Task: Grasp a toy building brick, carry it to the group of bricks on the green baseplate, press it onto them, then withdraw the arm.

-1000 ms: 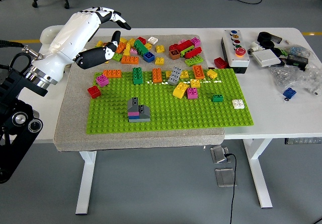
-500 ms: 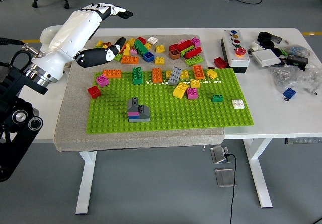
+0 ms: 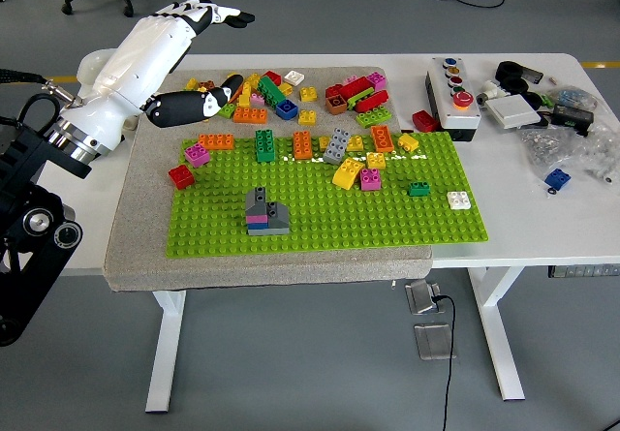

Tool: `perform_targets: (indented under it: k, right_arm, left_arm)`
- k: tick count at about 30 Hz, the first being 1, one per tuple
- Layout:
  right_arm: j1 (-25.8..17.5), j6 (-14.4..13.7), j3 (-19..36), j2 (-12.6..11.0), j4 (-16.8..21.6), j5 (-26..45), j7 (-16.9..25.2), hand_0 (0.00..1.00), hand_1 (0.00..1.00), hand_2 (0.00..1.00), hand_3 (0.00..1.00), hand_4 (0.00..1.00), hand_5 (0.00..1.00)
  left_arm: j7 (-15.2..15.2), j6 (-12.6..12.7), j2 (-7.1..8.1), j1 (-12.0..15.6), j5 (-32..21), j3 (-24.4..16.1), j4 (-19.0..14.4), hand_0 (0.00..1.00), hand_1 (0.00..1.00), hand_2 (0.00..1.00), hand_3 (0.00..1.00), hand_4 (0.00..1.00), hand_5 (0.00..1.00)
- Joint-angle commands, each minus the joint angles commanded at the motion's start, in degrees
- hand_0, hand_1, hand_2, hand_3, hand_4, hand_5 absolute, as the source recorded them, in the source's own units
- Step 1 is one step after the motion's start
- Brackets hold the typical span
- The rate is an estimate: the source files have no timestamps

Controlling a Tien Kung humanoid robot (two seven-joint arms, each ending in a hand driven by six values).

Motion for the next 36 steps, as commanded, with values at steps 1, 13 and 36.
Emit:
perform_targets:
  k: [1,13,36]
  right_arm:
    - [0.00,-0.01,-0.02,0.01,0.00,0.03,0.01,0.739,0.639,0.691,0.558,0.802,0.508]
    - [0.03,0.00,0.04,-0.12,0.00,0.10,0.00,0.739,0.639,0.691,0.558,0.803,0.508]
    - [0.17,0.07,-0.05,-0.31,0.00,0.39,-0.10,0.738,0.639,0.691,0.558,0.803,0.508]
  left_arm:
    - [-0.02,0.00,0.02,-0.02,-0.07,-0.01,0.05,0.869,0.850,0.782,0.812,0.660,0.084]
    - [-1.46,-5.46,1.33,-2.31,-17.27,-0.67,5.90,0.950,0.928,0.854,0.871,0.904,0.308]
    - [8.34,-24.18,8.45,-9.70,-72.62,6.79,22.35,0.986,0.950,0.896,0.925,0.998,0.687]
